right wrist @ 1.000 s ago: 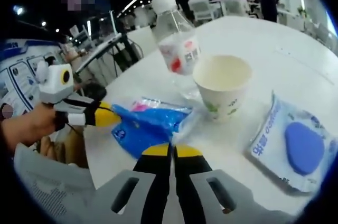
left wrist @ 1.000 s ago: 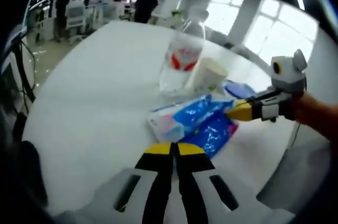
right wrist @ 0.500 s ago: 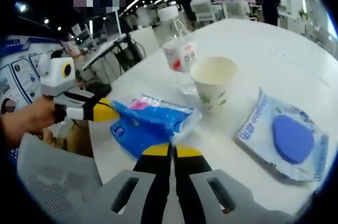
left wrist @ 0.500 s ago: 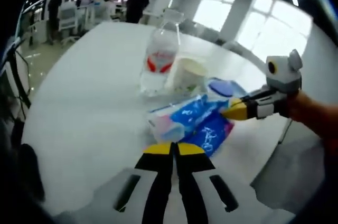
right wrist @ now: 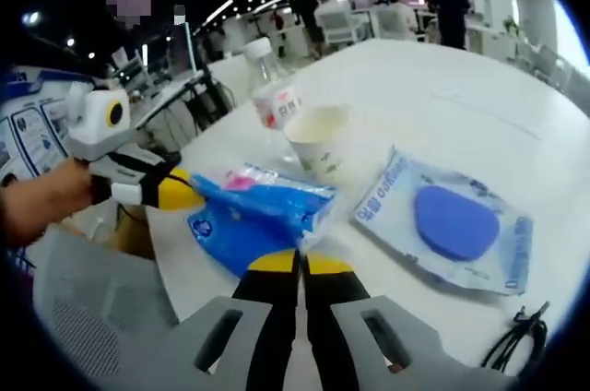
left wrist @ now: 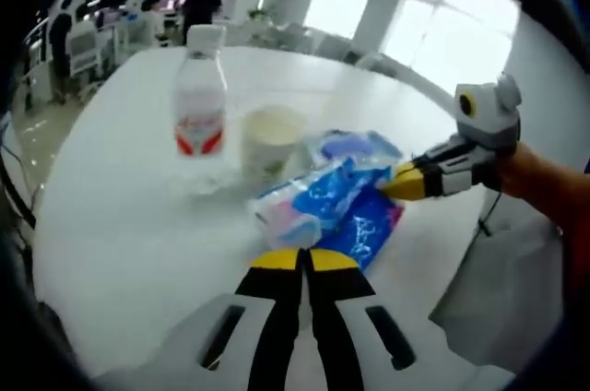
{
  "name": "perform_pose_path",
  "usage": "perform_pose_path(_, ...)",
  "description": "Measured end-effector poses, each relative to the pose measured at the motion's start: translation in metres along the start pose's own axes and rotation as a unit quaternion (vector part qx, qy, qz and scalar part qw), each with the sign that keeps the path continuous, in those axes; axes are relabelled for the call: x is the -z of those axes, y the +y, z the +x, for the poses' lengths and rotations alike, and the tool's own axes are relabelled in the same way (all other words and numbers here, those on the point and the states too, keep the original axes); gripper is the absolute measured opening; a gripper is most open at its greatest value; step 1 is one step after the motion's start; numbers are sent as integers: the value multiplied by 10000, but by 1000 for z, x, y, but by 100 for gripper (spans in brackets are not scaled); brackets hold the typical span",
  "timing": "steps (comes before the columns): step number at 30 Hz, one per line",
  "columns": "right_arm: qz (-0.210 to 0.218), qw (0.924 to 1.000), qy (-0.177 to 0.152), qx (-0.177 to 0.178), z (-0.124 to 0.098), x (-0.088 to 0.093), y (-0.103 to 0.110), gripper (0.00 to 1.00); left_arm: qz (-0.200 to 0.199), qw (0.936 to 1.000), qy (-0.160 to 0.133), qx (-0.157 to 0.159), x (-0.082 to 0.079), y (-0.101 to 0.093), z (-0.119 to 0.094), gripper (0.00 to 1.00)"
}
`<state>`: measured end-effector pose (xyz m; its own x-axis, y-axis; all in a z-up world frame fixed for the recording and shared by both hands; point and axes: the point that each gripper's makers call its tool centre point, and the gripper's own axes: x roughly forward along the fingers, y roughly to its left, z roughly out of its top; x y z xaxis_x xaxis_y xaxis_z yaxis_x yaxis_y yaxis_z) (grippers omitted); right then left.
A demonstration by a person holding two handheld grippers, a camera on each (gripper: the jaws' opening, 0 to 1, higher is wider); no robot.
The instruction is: Arrange the tabletop items into an orderly group along one side of the table until the central work area is clear of visible clutter.
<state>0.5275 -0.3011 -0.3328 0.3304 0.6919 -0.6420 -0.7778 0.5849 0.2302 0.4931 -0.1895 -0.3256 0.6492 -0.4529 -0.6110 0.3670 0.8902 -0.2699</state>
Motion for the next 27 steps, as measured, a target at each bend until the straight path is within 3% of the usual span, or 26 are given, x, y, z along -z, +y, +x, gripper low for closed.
perform_pose_path(21, 341, 9966, -257, 699, -67, 10, -79, 2, 432, 9980, 46, 461, -49, -66, 62, 0)
perform_pose_path(27, 449, 9940, -342, 936, -90, 16, -107, 2, 523, 9968, 8, 601, -62, -94, 87, 0)
